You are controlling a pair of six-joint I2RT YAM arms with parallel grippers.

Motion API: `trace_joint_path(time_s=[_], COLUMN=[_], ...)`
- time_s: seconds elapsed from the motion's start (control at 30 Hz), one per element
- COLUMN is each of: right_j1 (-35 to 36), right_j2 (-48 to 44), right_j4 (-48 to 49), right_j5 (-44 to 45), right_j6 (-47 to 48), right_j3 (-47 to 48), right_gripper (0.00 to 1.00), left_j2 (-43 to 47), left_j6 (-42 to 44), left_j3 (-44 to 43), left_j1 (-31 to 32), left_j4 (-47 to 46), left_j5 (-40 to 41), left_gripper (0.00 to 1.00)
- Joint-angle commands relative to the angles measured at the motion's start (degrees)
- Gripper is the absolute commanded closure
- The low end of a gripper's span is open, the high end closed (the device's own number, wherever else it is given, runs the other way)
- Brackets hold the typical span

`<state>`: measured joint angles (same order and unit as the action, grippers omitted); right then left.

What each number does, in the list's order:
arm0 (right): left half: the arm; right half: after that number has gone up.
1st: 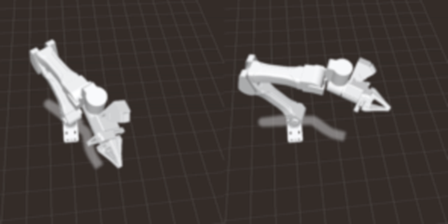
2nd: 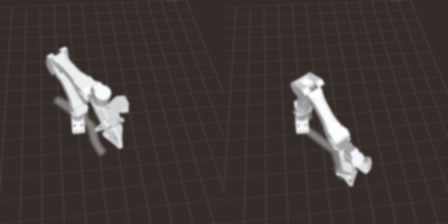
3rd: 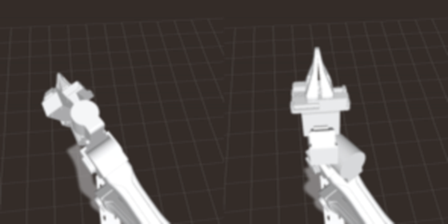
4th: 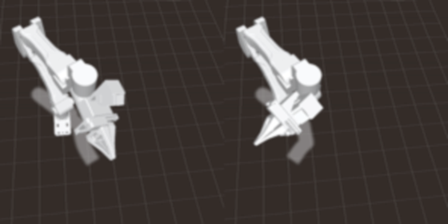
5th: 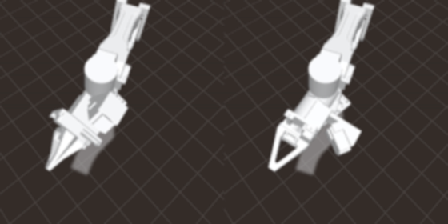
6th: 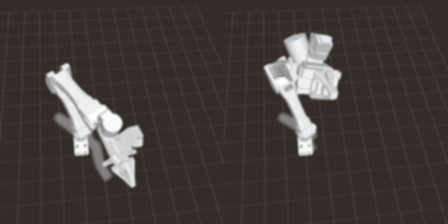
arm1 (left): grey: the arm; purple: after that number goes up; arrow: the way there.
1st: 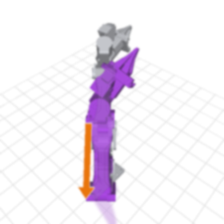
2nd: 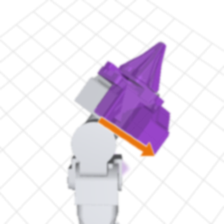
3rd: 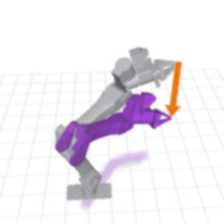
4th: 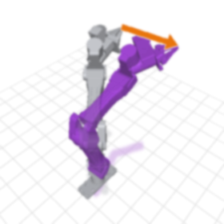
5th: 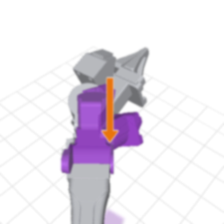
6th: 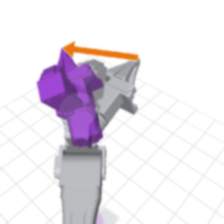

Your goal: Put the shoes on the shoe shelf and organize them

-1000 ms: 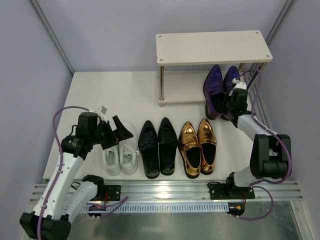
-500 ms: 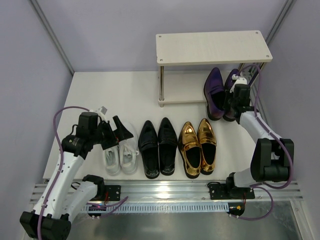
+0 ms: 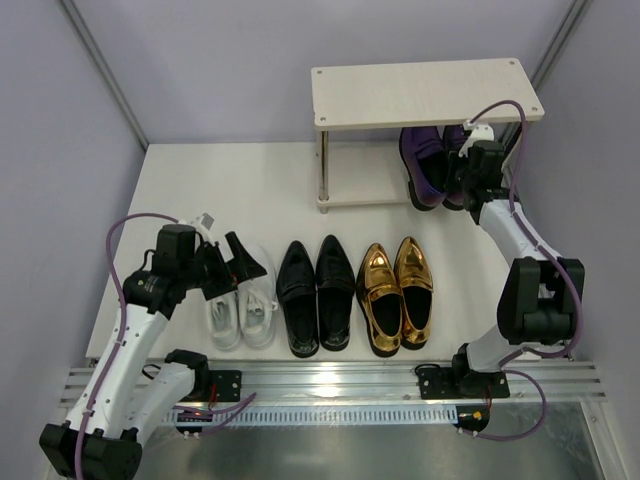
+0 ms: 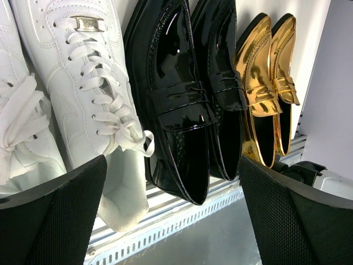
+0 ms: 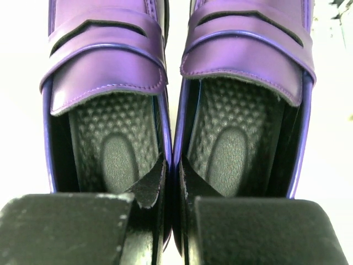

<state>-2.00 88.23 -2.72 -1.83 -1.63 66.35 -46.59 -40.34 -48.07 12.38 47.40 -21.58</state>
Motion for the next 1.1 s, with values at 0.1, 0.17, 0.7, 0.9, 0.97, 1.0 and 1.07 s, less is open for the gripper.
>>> trace_joint_path(time_s=[0.1, 0.17, 0.7, 0.9, 0.97, 1.0, 1.07], right_j1=[-0.02, -0.02, -0.02, -0.02, -0.02, -0.02, -0.02], right_j2=[3.7, 4.41, 4.06, 4.14, 4.32, 4.5, 5.02], right_j4=[17.84, 17.92, 20.82, 18.9, 18.37, 18.63, 19.07], right_j5=[1.56, 4.18, -0.36, -4.68, -5.73, -5.73, -6.0], right_j6=[0.75, 0.93, 2.76, 6.36, 6.9, 7.42, 8.04], right_j3=[4.93, 4.76, 3.79, 7.56, 8.09, 8.27, 8.71], right_gripper=[0.96, 0.96, 0.96, 0.96, 0.96, 0.96, 0.96], left_j2=[1.32, 1.59, 1.41, 1.5, 1.59, 1.68, 1.94], left_j6=[-0.09, -0.01, -0.18, -0.71, -0.97, -1.23, -1.41], left_j3=[-0.18, -0.09, 0.0, 0.17, 0.35, 0.35, 0.7], left_j1=[0.27, 0.27, 0.27, 0.27, 0.27, 0.27, 0.27], left_j4=[-0.2, 0.06, 0.06, -0.11, -0.37, -0.55, -0.55], left_j5=[0.49, 0.84, 0.67, 0.67, 0.67, 0.58, 0.58], left_gripper=[0.0, 0.0, 0.0, 0.0, 0.0, 0.0, 0.0])
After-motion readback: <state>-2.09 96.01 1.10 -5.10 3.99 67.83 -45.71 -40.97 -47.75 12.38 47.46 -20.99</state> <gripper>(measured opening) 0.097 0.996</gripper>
